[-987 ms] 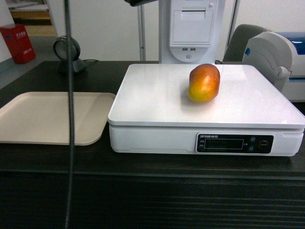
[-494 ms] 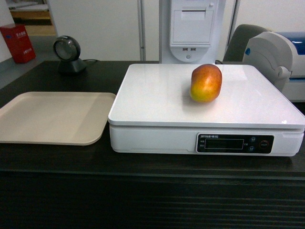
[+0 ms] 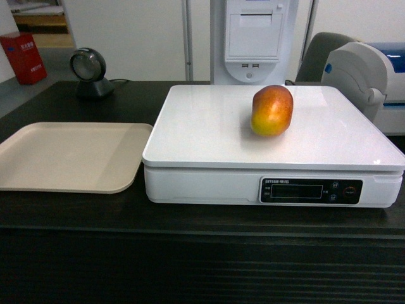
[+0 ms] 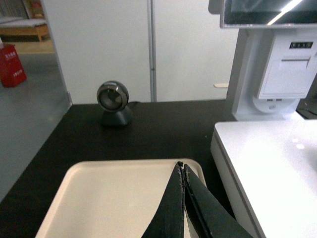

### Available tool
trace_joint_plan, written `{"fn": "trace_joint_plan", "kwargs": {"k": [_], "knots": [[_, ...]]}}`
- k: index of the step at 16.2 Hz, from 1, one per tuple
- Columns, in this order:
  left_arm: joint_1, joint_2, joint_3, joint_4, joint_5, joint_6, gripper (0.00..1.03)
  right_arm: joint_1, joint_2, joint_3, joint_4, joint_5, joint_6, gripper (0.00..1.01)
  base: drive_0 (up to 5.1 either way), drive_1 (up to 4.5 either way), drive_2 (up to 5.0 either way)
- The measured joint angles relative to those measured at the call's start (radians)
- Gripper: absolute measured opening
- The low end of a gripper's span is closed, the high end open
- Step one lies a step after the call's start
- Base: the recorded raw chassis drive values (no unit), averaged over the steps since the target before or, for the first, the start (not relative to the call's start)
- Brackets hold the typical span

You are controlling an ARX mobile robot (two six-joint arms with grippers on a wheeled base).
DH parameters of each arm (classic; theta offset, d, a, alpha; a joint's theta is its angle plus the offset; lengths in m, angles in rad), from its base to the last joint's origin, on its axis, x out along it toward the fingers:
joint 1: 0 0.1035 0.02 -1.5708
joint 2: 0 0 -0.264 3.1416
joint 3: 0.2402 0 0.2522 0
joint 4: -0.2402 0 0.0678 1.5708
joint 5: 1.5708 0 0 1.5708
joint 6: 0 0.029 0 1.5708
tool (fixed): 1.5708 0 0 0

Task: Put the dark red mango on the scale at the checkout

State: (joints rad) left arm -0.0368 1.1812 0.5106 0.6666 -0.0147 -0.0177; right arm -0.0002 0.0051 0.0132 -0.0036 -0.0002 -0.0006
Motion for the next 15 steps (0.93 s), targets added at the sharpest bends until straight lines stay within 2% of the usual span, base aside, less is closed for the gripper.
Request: {"fn": "trace_joint_plan", "kwargs": {"k": [1, 2, 7, 10, 15], "knots": [[0.024, -0.031, -0.059, 0.016, 0.016, 0.004, 0.02, 0.000, 0.000, 0.000, -0.001, 0.000, 0.000, 0.98, 0.0, 0.00, 0.0], [0.042, -0.071, -0.107, 0.033, 0.007, 0.004, 0.02, 0.000, 0.000, 0.000, 0.000, 0.000, 0.000, 0.98, 0.0, 0.00, 0.0], [0.035, -0.245, -0.299, 0.048, 0.014, 0.005, 0.02, 0.000, 0.000, 0.000, 0.000, 0.000, 0.000, 0.98, 0.0, 0.00, 0.0], [0.037, -0.347, -0.363, 0.015, 0.014, 0.005, 0.02, 0.000, 0.000, 0.000, 0.000, 0.000, 0.000, 0.98, 0.0, 0.00, 0.0], [0.037, -0.396, -0.392, -0.011, 0.014, 0.005, 0.02, 0.000, 0.000, 0.000, 0.000, 0.000, 0.000, 0.98, 0.0, 0.00, 0.0]]}}
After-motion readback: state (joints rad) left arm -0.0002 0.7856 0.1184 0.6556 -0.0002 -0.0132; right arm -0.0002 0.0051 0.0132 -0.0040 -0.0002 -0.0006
